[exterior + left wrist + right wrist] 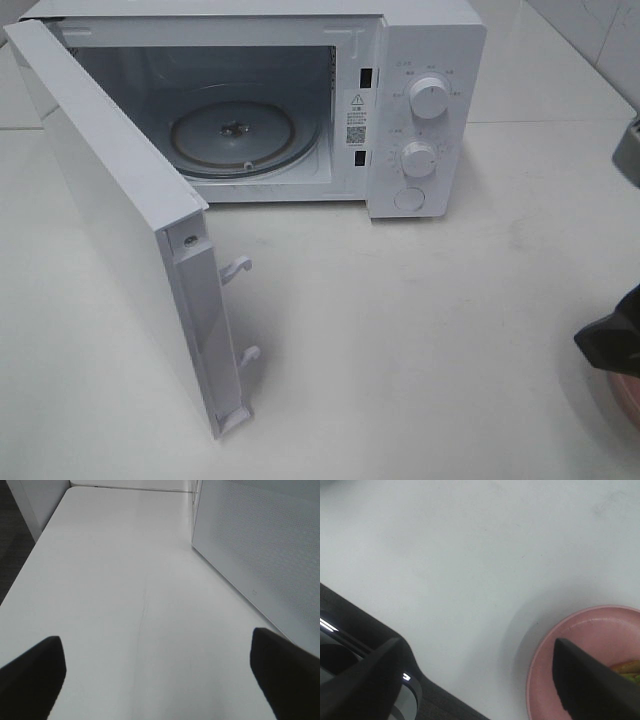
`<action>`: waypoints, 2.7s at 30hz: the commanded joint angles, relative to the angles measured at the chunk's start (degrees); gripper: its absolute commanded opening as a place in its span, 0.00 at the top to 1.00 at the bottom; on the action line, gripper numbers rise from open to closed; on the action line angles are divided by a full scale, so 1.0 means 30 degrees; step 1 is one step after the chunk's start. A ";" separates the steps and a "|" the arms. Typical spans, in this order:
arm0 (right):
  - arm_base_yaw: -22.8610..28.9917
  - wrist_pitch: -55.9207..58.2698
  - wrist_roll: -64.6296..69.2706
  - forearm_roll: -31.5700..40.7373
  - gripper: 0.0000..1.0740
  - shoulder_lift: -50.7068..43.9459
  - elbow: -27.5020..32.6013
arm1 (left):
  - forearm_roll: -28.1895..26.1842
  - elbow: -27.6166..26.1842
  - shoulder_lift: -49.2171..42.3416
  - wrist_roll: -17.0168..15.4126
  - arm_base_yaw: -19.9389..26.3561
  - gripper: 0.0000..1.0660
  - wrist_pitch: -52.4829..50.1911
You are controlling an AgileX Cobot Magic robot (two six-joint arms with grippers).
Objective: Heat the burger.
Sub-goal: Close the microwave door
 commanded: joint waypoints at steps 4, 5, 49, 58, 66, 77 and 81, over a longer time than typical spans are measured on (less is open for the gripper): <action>0.0038 0.2311 -0.0802 0.0516 0.29 -0.2273 -0.0611 | -0.0038 0.0057 -0.0019 0.0038 0.0038 0.14 -0.0172; 0.0038 0.2502 -0.0917 0.0573 0.29 -0.2521 -0.0611 | -0.0038 0.0057 -0.0019 0.0038 0.0038 0.14 -0.0172; -1.0657 0.1814 -0.2082 0.2884 0.29 -1.7074 0.3113 | -0.0038 0.0057 -0.0019 0.0038 0.0038 0.14 -0.0172; -1.0657 0.1814 -0.2082 0.2884 0.29 -1.7074 0.3113 | -0.0038 0.0057 -0.0019 0.0038 0.0038 0.14 -0.0172; -1.0657 0.1814 -0.2082 0.2884 0.29 -1.7074 0.3113 | -0.0038 0.0057 -0.0019 0.0038 0.0038 0.14 -0.0172; -1.0657 0.1814 -0.2082 0.2884 0.29 -1.7074 0.3113 | -0.0038 0.0057 -0.0019 0.0038 0.0038 0.14 -0.0172; -1.0657 0.1814 -0.2082 0.2884 0.29 -1.7074 0.3113 | -0.0038 0.0057 -0.0019 0.0038 0.0038 0.14 -0.0172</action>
